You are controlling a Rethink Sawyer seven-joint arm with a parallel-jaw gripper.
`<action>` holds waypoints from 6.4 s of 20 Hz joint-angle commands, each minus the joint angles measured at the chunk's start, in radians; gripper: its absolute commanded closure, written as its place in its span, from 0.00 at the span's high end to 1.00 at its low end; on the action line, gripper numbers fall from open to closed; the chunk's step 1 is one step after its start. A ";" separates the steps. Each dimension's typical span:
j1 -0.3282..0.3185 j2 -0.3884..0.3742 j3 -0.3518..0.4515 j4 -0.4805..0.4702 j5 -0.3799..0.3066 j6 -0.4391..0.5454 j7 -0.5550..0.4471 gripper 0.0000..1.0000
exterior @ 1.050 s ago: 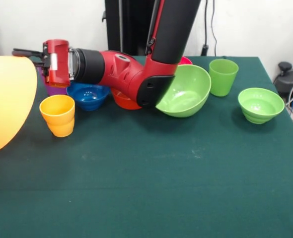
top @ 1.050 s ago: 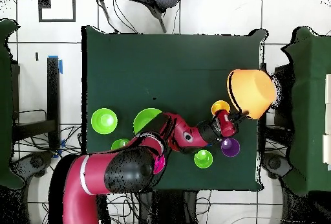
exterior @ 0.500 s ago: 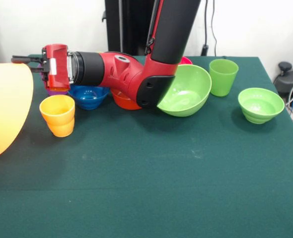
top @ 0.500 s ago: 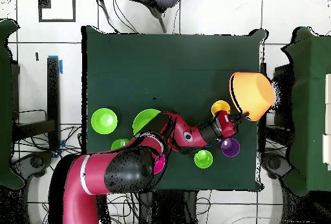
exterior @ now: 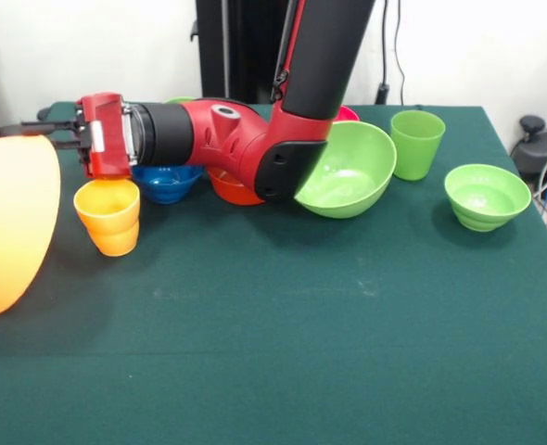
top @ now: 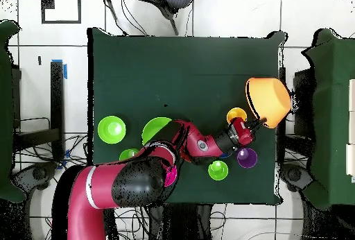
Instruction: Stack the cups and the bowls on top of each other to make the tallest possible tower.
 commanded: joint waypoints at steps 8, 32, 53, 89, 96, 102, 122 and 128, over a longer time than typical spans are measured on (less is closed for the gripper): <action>0.033 0.039 0.141 0.012 0.047 -0.166 0.244 0.00; 0.048 -0.069 0.139 0.173 0.043 -0.337 0.238 0.00; 0.066 -0.051 0.165 0.178 -0.006 -0.323 0.421 0.00; 0.069 -0.017 0.134 0.102 -0.129 -0.198 0.839 0.00; 0.060 -0.004 0.138 0.076 -0.132 -0.173 0.860 0.00; 0.059 -0.009 0.126 0.068 -0.114 -0.169 0.850 0.00; 0.102 0.149 0.069 -0.092 0.029 -0.058 0.538 0.00; 0.103 0.174 0.058 -0.110 0.010 -0.114 0.573 0.00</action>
